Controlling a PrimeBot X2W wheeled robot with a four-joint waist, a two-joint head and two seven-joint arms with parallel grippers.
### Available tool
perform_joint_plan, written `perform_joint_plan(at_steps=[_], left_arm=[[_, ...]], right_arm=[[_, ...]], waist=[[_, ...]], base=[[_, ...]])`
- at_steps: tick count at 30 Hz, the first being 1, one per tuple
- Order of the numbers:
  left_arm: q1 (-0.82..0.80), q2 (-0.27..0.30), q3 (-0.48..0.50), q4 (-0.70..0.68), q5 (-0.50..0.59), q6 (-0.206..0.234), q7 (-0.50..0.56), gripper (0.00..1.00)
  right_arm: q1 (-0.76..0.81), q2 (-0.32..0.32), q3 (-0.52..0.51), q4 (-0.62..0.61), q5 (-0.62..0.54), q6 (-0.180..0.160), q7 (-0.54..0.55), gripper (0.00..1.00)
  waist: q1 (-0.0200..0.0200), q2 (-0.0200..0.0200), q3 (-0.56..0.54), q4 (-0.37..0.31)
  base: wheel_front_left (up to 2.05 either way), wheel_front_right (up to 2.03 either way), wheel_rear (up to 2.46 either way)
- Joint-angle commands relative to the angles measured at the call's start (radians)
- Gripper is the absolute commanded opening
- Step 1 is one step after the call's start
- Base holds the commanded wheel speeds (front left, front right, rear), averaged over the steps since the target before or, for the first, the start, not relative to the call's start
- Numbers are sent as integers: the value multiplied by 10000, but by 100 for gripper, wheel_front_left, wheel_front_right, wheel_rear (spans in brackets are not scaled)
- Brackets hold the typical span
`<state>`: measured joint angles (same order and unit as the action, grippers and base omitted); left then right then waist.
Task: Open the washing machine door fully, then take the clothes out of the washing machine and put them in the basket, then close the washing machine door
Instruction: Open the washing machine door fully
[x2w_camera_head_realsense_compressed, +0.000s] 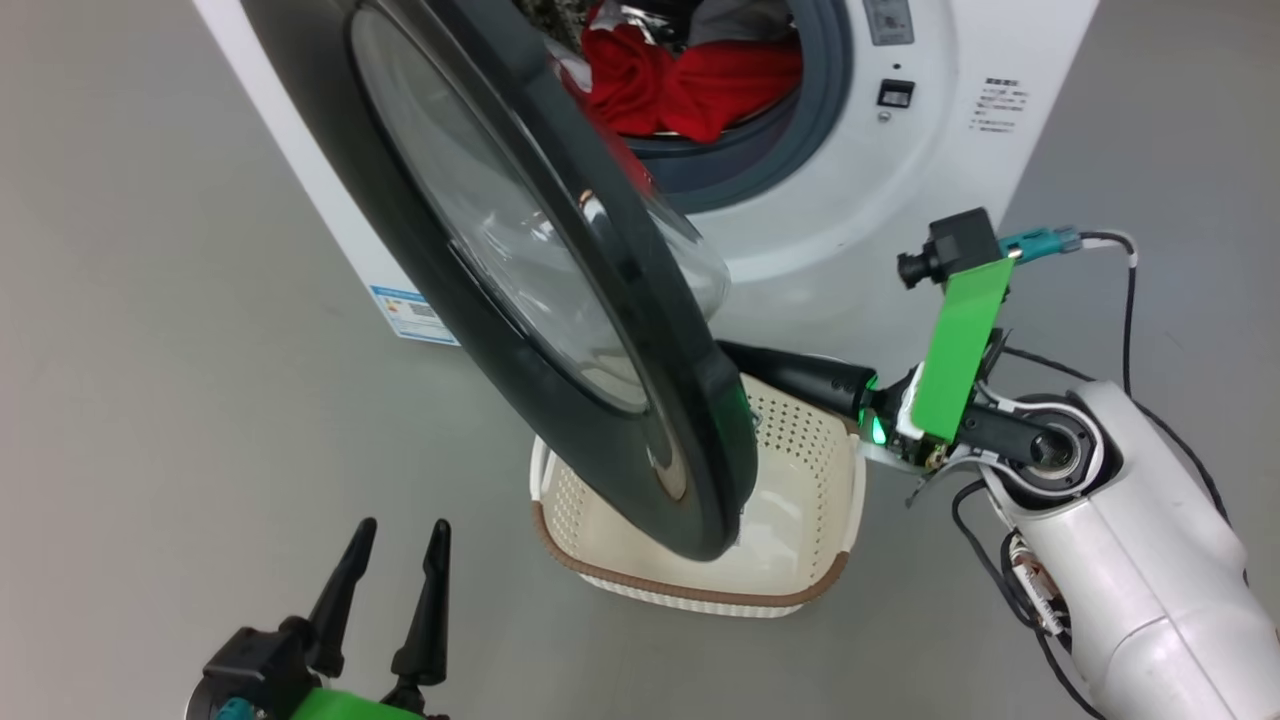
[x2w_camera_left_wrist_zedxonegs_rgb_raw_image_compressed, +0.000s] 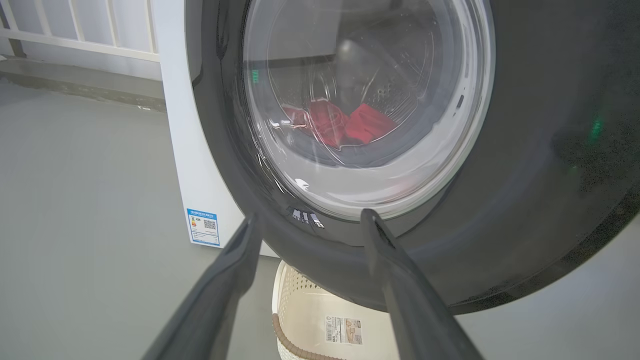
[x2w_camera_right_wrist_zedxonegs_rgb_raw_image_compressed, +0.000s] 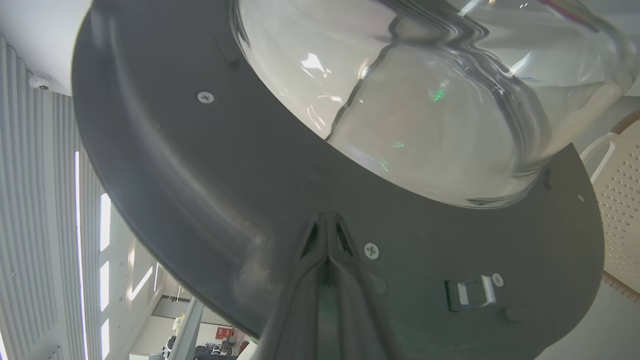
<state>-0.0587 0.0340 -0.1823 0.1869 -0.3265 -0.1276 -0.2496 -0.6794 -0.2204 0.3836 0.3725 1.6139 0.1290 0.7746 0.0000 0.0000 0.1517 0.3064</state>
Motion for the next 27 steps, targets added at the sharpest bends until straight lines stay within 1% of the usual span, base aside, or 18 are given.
perform_joint_plan(at_steps=[1,12,19,27], left_arm=[[-4,162,356,-250,138,-31,-122,100],[58,162,470,-193,87,67,-122,100],[29,162,561,-141,57,208,-122,100],[51,162,613,-115,42,263,-122,100]], right_arm=[[143,252,209,-360,-98,17,116,0],[600,676,804,-611,-431,17,305,0],[749,873,1070,-665,-567,17,211,0],[772,1105,1333,-702,-572,17,125,0]], waist=[[0,0,-55,135],[0,0,-225,756],[0,0,-284,1208],[0,0,-361,1692]], base=[[0,0,0],[0,0,0],[0,0,0],[0,0,0]])
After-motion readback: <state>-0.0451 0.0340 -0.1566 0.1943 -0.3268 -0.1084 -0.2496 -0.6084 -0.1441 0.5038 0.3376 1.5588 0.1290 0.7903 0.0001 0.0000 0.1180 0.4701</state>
